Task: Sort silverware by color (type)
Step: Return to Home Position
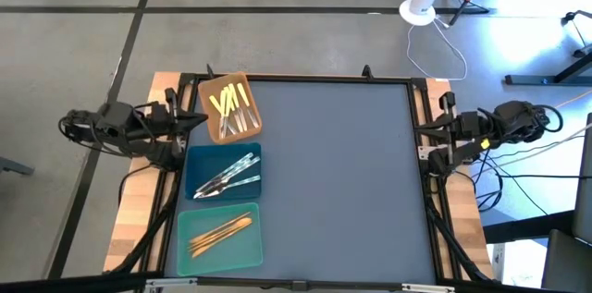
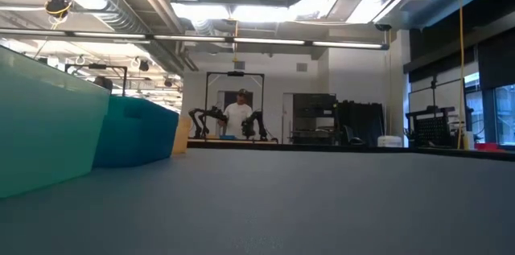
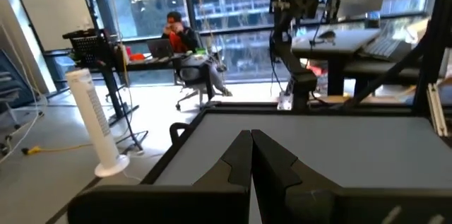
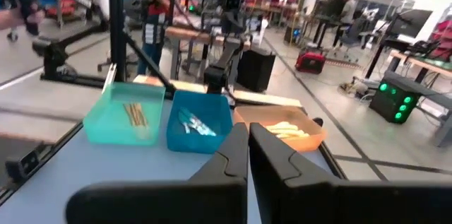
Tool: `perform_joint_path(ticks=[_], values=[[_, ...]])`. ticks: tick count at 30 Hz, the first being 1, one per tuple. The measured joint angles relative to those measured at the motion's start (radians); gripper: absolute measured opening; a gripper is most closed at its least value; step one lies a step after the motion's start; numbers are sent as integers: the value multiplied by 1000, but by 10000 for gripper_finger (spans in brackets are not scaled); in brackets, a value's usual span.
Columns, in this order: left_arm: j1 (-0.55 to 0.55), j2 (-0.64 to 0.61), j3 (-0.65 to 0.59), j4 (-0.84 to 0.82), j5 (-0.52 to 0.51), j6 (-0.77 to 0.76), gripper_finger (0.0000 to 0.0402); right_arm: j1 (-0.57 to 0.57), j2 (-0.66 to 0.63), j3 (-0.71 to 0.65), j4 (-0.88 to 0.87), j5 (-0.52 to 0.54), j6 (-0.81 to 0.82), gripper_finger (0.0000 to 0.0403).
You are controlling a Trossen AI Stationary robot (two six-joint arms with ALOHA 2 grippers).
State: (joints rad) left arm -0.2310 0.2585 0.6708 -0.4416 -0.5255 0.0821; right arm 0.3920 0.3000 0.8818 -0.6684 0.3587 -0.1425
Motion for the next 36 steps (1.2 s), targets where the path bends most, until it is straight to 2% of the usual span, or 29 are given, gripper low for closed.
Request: perform_joint_path(ticks=[8,13,16,22,36], values=[[0,-200,-133,57,42,-27,0,0,-171,-211,177,26,-22,5],[0,-255,-208,101,41,-27,0,0,-297,-322,240,67,-21,5],[0,-254,-250,156,54,-10,0,0,-296,-368,279,117,-23,5],[0,-255,-365,266,53,-1,0,0,-296,-471,362,119,-19,5],[0,-255,-571,417,92,-56,0,0,-297,-835,864,86,15,5]])
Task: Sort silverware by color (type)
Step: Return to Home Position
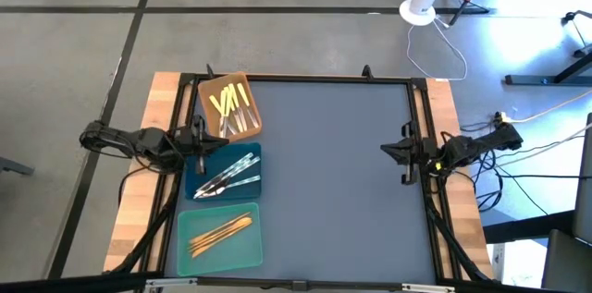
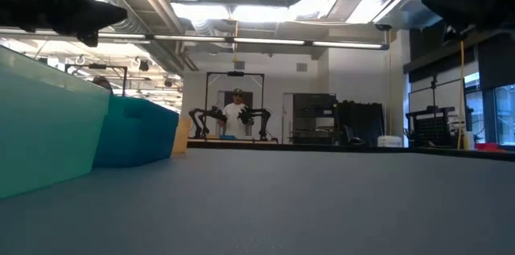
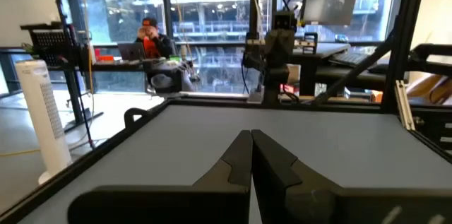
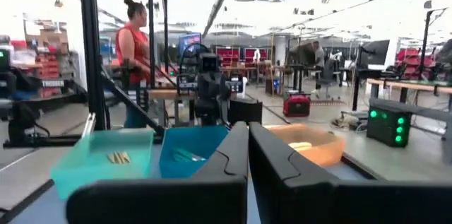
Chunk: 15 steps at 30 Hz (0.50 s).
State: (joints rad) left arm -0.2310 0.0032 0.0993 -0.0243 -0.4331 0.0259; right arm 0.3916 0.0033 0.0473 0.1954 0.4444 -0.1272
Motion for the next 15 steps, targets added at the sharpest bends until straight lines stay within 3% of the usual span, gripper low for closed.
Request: perform_joint_path(ticks=[6,15], values=[[0,0,-88,99,1,3,0,0,4,-40,-16,22,41,5],[4,1,-92,94,6,10,0,0,4,-40,-111,113,-1,5]])
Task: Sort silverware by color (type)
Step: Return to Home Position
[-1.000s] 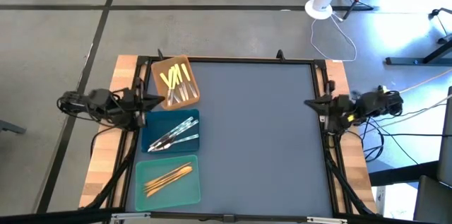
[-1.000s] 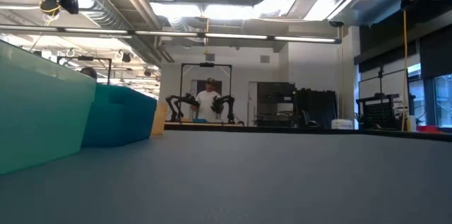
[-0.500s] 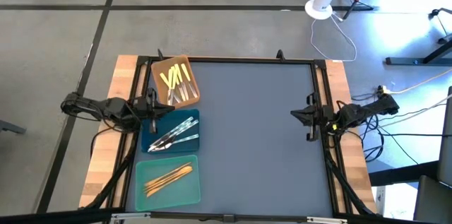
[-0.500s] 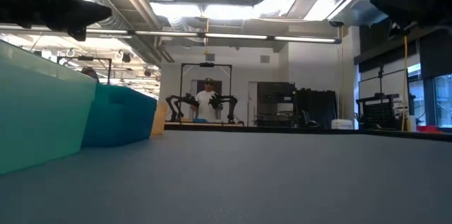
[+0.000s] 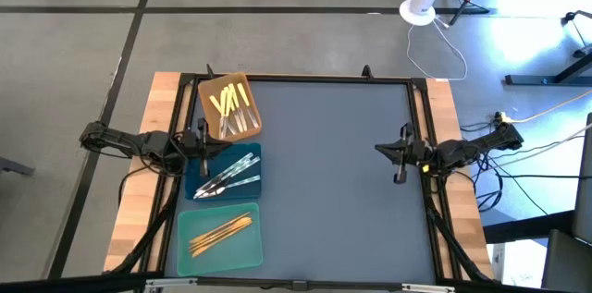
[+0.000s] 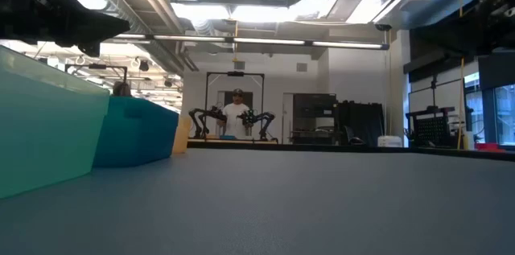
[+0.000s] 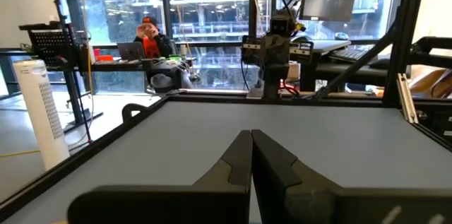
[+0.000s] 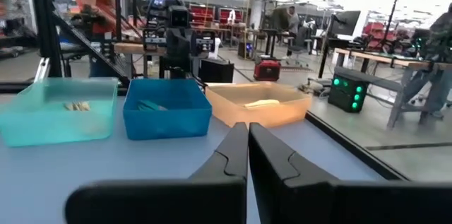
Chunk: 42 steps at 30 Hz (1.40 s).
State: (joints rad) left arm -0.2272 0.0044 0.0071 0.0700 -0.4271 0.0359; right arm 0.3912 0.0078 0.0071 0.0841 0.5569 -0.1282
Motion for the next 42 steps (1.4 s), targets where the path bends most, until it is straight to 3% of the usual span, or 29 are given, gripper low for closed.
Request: perform_joint_path(ticks=[10,42], values=[[0,2,0,-6,56,-28,0,0,12,0,-6,10,16,5],[0,2,0,-7,49,-26,0,1,19,0,-10,0,19,5]])
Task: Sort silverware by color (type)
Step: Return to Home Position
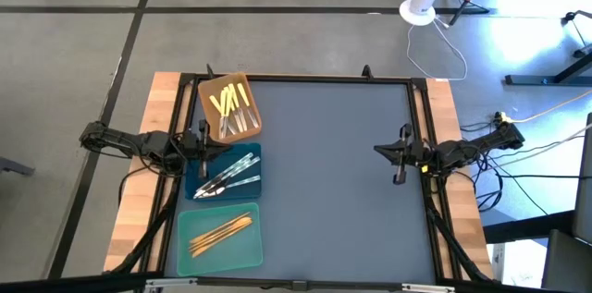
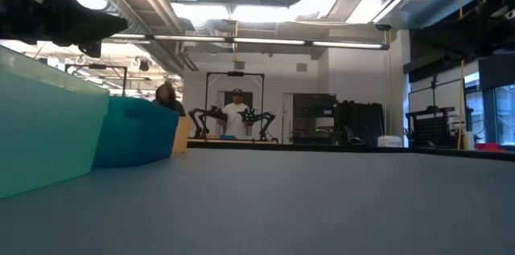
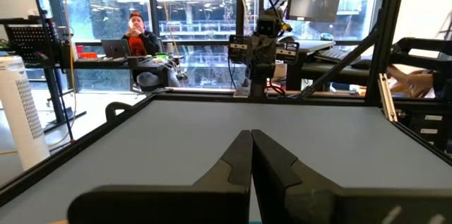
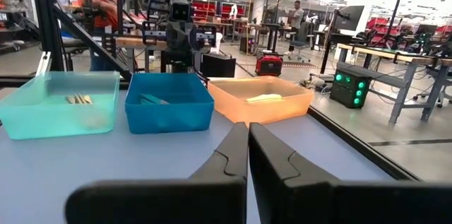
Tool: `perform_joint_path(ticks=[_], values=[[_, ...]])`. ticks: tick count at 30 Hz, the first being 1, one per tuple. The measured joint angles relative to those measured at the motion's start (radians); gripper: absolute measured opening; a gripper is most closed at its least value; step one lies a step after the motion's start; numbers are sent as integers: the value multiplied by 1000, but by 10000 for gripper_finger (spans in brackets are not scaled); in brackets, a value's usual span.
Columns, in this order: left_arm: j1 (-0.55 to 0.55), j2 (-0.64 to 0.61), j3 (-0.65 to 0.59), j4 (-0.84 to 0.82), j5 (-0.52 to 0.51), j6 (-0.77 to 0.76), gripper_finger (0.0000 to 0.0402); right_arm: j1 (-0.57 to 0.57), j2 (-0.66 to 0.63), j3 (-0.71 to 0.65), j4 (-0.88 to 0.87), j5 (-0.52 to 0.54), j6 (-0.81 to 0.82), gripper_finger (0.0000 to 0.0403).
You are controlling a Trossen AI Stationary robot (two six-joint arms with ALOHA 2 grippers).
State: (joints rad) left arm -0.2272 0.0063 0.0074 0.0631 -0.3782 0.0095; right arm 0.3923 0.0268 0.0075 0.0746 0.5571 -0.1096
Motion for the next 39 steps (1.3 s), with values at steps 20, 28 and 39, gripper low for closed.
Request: perform_joint_path(ticks=[20,28,39], values=[[0,0,0,0,0,0,0,0,26,0,0,0,0,5],[0,0,0,0,0,0,0,0,26,0,0,0,0,5],[0,0,1,0,0,0,0,0,26,0,0,0,0,5]])
